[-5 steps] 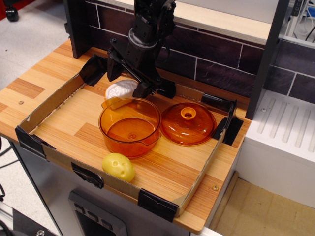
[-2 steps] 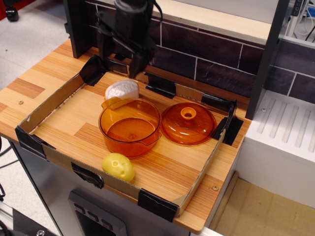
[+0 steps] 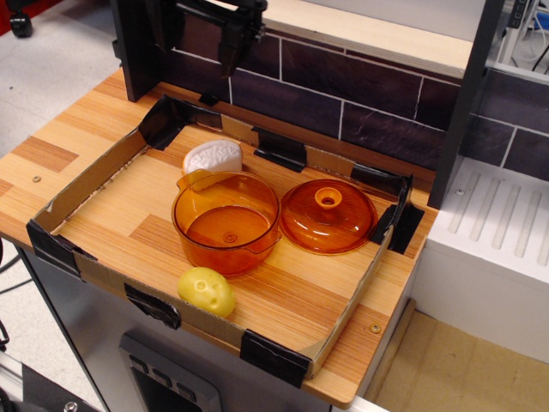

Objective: Take sushi out of pot

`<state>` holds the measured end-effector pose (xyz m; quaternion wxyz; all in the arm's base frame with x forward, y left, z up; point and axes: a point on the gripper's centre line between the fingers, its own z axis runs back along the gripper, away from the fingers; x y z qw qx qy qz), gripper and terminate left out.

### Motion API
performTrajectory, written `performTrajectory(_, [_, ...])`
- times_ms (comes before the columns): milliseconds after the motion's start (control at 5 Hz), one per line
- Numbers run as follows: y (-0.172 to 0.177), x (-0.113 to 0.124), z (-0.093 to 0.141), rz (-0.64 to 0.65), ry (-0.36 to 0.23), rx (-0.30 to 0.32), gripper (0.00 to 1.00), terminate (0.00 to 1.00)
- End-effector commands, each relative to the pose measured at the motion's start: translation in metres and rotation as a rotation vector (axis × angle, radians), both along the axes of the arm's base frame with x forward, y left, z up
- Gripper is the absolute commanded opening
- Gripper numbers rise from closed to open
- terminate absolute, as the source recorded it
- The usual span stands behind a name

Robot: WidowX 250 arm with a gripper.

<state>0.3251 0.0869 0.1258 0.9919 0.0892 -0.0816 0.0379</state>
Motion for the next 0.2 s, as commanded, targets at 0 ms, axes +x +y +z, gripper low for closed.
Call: performTrajectory(0, [0.0012, 0.0011, 0.0241, 0.009, -0.077, 0.014, 1.0, 1.0])
